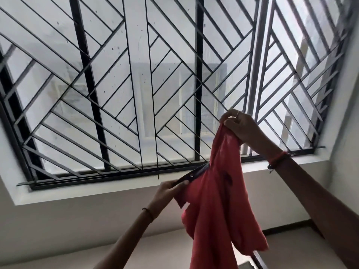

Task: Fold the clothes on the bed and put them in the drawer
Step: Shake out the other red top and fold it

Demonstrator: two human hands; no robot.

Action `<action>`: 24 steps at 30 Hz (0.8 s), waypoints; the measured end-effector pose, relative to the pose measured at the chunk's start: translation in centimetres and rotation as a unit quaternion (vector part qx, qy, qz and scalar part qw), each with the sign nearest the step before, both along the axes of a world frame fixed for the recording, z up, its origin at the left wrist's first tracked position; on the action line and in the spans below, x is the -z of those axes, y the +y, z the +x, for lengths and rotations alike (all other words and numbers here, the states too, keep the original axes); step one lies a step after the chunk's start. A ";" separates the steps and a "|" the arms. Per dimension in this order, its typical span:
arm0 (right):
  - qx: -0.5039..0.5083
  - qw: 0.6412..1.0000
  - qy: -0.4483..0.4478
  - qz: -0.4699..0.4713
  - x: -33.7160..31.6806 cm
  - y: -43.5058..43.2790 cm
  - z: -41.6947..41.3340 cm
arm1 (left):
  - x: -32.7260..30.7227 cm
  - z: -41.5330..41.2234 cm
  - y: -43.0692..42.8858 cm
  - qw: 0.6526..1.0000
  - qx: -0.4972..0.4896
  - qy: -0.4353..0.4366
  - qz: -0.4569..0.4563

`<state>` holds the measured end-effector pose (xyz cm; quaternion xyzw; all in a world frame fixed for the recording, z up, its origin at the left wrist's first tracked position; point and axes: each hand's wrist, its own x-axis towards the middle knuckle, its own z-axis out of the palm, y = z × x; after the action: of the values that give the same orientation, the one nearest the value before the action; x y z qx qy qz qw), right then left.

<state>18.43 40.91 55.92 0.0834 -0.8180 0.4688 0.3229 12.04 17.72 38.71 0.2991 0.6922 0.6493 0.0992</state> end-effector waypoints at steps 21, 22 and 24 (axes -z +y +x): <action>0.114 0.989 -0.009 0.097 4.5 2.6 -0.7 | -10.6 -3.9 -5.9 0.987 0.131 -0.063 -0.063; 0.117 0.989 0.002 0.089 4.5 2.6 -0.7 | -10.9 -4.1 -6.0 0.990 0.118 -0.043 -0.067; 0.102 0.992 0.016 0.067 4.5 2.6 -0.7 | -11.2 -4.3 -6.1 0.993 0.094 -0.004 -0.070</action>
<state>17.72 43.46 51.40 0.0286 -0.8464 0.3760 0.3761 7.74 11.62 49.93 0.3523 0.7044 0.5882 0.1836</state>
